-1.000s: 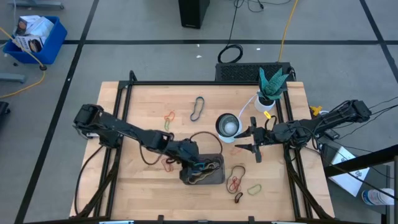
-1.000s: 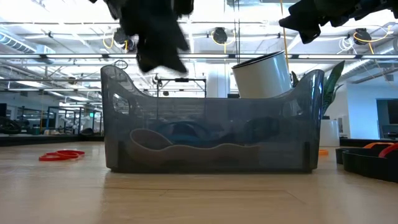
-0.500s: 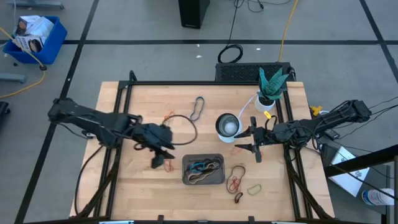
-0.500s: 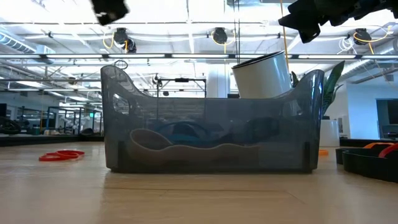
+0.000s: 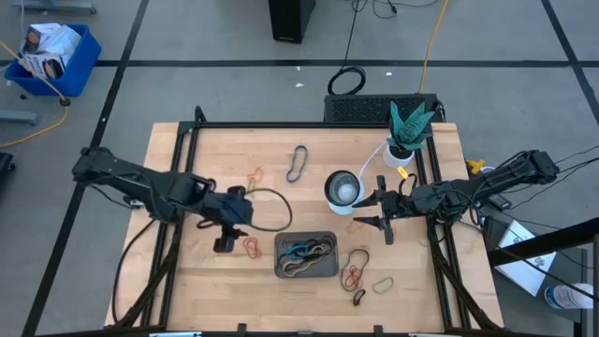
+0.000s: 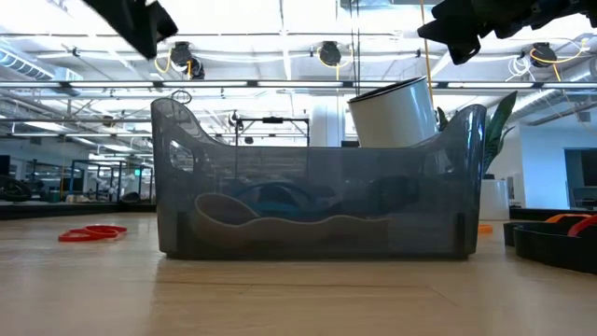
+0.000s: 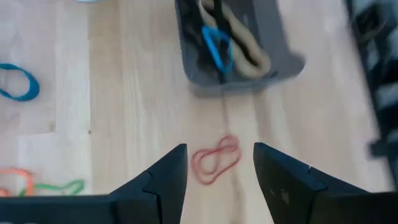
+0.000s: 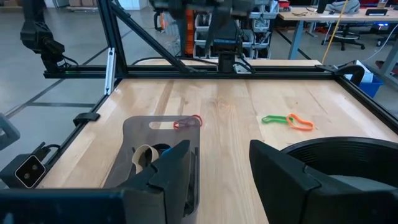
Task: Pick and place rubber bands into bin
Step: Put the left red rubber band into the black bin
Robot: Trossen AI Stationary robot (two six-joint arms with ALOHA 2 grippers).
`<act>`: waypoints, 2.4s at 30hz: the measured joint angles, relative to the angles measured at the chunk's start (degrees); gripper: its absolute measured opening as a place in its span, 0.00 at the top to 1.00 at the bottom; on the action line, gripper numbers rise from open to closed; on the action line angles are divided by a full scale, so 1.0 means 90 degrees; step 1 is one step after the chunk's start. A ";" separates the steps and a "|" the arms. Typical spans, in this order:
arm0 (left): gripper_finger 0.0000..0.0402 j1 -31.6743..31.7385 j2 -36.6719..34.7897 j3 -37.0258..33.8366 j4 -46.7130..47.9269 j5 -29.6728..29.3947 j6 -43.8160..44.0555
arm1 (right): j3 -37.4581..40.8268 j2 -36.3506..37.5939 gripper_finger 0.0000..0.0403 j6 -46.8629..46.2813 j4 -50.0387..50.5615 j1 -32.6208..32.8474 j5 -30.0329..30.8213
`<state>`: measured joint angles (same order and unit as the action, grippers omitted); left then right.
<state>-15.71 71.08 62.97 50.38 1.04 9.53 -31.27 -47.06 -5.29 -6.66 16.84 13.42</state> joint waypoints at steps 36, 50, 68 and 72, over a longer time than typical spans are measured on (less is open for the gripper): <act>0.66 -0.0611 0.2452 -0.0674 -0.1335 -0.0117 -0.1599 | 0.0000 0.0001 0.60 -0.0156 0.0002 0.0000 0.0026; 0.66 -0.0775 0.2801 -0.1197 -0.2087 -0.0119 -0.1544 | 0.0094 -0.0001 0.60 -0.0149 -0.0071 0.0000 0.0028; 0.66 -0.0763 0.2884 -0.1497 -0.2469 -0.0147 -0.1340 | 0.0702 -0.0001 0.60 -0.0169 -0.1311 0.0000 0.0028; 0.66 -0.0763 0.2887 -0.1499 -0.2492 -0.0143 -0.1340 | 0.0702 -0.0001 0.60 -0.0166 -0.1307 0.0000 0.0028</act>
<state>-22.58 97.06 49.47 27.96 -0.25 -2.52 -24.95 -47.07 -6.79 -18.41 16.84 13.67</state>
